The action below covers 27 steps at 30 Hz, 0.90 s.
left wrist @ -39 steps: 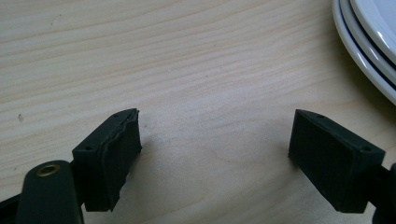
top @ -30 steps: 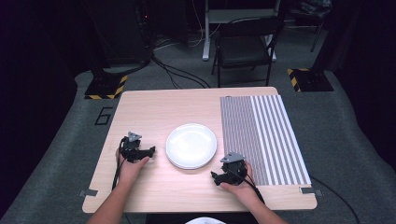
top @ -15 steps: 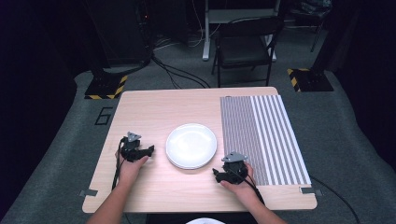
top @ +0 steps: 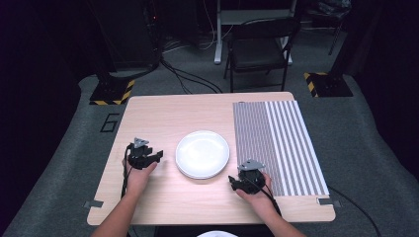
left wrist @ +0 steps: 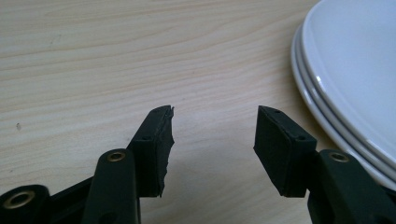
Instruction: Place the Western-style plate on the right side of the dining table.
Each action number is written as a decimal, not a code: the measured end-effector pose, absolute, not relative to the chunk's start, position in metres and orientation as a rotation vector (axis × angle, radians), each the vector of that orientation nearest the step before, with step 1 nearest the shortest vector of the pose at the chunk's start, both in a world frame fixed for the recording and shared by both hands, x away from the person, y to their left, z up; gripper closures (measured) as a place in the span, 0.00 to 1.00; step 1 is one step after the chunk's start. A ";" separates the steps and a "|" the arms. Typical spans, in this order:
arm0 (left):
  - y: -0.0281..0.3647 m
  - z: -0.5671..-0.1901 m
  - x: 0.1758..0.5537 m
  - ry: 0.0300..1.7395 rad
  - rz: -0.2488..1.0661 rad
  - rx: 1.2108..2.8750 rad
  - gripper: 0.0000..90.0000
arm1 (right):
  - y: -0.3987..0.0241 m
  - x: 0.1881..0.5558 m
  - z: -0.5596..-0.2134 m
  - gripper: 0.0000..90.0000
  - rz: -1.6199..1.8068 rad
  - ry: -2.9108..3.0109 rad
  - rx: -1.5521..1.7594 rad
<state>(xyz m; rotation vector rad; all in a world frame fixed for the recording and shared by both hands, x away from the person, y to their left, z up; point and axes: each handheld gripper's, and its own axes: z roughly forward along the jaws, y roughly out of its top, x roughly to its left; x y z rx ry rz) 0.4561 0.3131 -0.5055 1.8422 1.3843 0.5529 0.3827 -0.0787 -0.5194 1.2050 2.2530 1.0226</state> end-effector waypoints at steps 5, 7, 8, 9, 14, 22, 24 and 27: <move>0.309 -0.492 0.457 1.389 0.495 1.837 0.55 | -0.079 0.384 -0.514 0.42 1.032 2.252 1.193; 0.308 -0.489 0.457 1.388 0.491 1.832 0.55 | -0.079 0.384 -0.511 0.42 1.037 2.247 1.194; 0.306 -0.488 0.457 1.383 0.490 1.829 0.55 | -0.079 0.385 -0.510 0.42 1.040 2.244 1.186; 0.306 -0.486 0.457 1.379 0.490 1.834 0.55 | -0.080 0.385 -0.508 0.44 1.045 2.245 1.187; 0.300 -0.478 0.458 1.360 0.487 1.825 0.55 | -0.083 0.386 -0.503 0.47 1.081 2.245 1.192; 0.287 -0.467 0.459 1.326 0.476 1.809 0.57 | -0.088 0.388 -0.493 0.51 1.103 2.244 1.197; 0.283 -0.466 0.460 1.323 0.462 1.802 0.57 | -0.090 0.389 -0.491 0.51 1.101 2.239 1.207; 0.278 -0.464 0.461 1.312 0.450 1.793 0.57 | -0.093 0.391 -0.487 0.51 1.094 2.227 1.207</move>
